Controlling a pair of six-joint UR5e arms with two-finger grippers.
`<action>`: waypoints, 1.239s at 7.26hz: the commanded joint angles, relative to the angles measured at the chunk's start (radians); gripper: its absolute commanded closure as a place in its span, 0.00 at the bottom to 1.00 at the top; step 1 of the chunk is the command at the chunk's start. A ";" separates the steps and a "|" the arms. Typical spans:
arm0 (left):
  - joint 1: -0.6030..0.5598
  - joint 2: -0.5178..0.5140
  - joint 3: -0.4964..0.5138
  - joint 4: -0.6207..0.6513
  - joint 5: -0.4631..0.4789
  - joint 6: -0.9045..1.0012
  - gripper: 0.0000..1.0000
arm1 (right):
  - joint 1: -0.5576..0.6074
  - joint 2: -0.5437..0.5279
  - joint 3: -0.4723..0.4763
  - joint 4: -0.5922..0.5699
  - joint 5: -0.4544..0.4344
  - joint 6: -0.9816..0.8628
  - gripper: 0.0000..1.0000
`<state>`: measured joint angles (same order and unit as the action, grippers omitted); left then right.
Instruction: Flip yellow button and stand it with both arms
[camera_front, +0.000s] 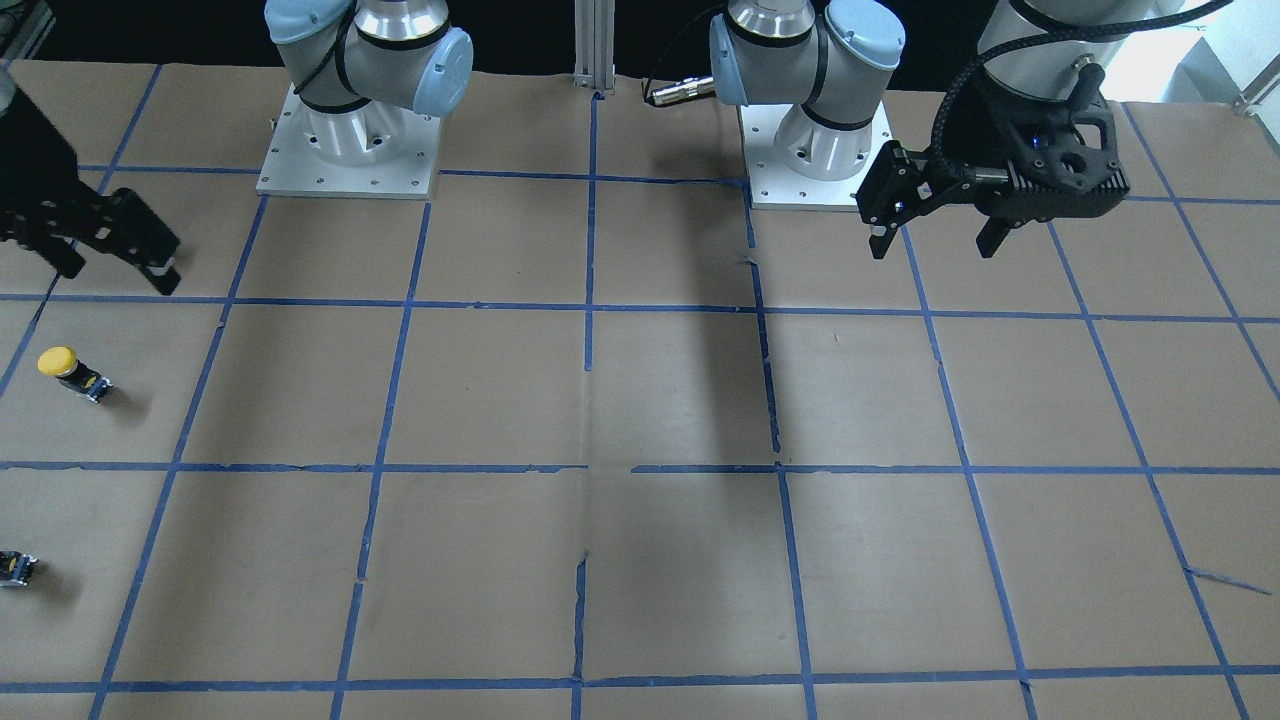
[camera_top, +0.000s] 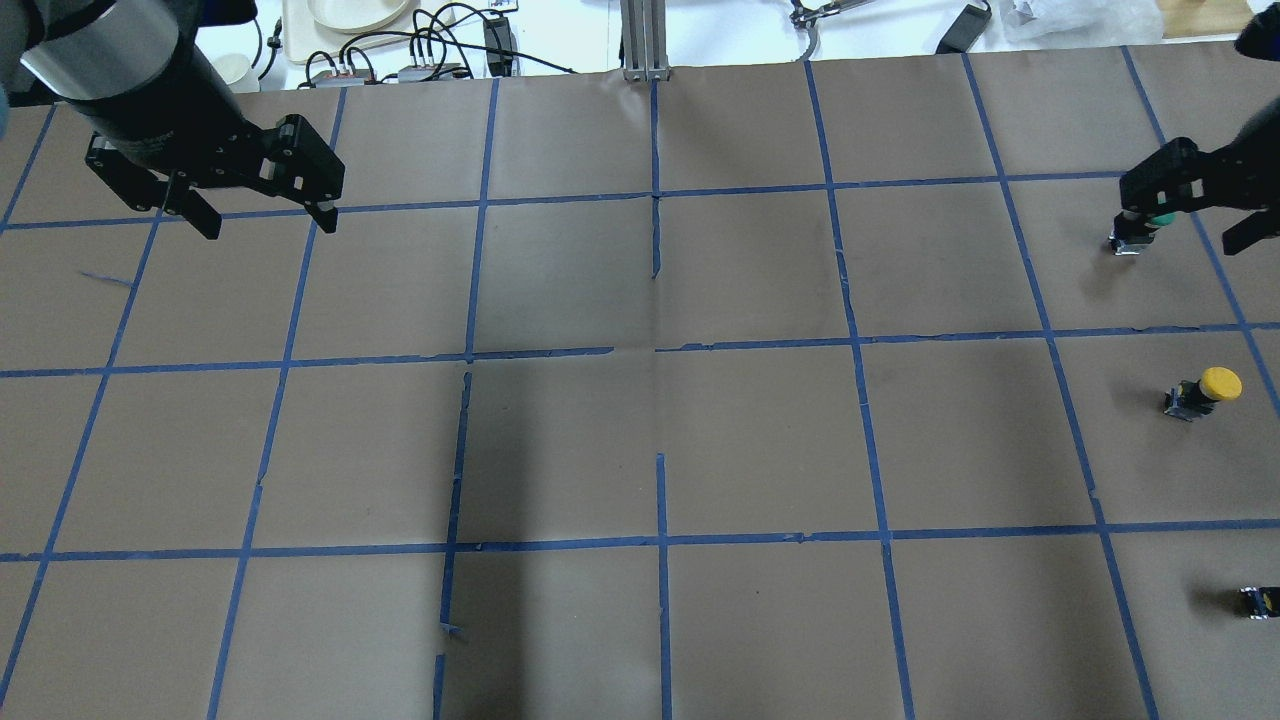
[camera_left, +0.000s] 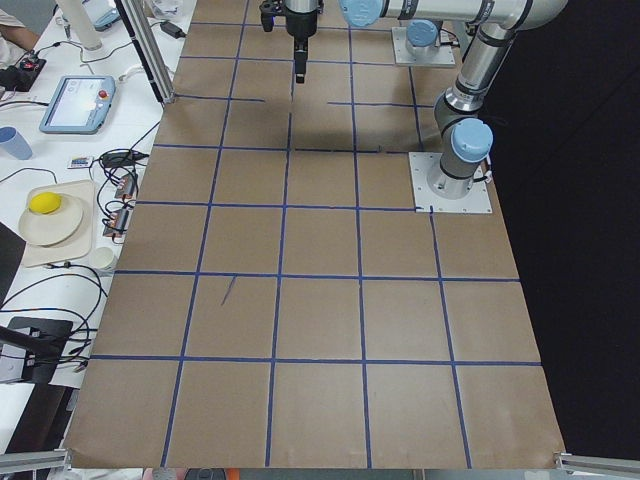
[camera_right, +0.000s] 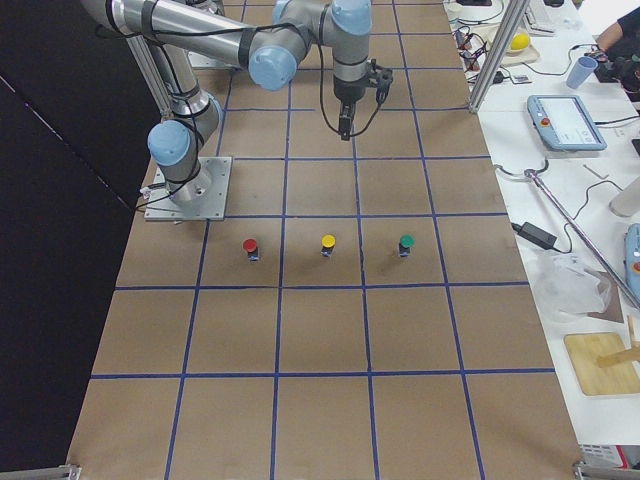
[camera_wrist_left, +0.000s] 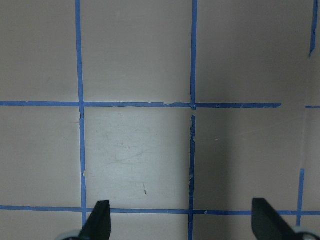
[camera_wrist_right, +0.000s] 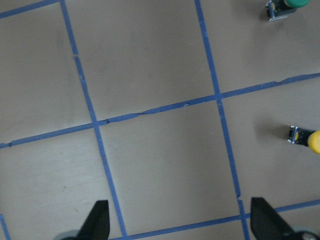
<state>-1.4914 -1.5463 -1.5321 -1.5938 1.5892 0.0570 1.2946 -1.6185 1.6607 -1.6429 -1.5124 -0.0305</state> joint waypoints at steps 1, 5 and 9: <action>0.000 0.000 -0.002 0.000 0.000 0.001 0.00 | 0.212 -0.003 -0.080 0.130 -0.043 0.249 0.00; -0.006 0.000 0.001 -0.018 0.043 -0.012 0.00 | 0.287 -0.004 -0.041 0.157 -0.054 0.313 0.00; -0.027 -0.006 0.004 -0.063 0.026 -0.034 0.00 | 0.259 -0.006 -0.033 0.176 -0.066 0.322 0.00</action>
<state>-1.5070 -1.5501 -1.5281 -1.6426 1.6205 0.0245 1.5600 -1.6242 1.6259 -1.4711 -1.5699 0.2901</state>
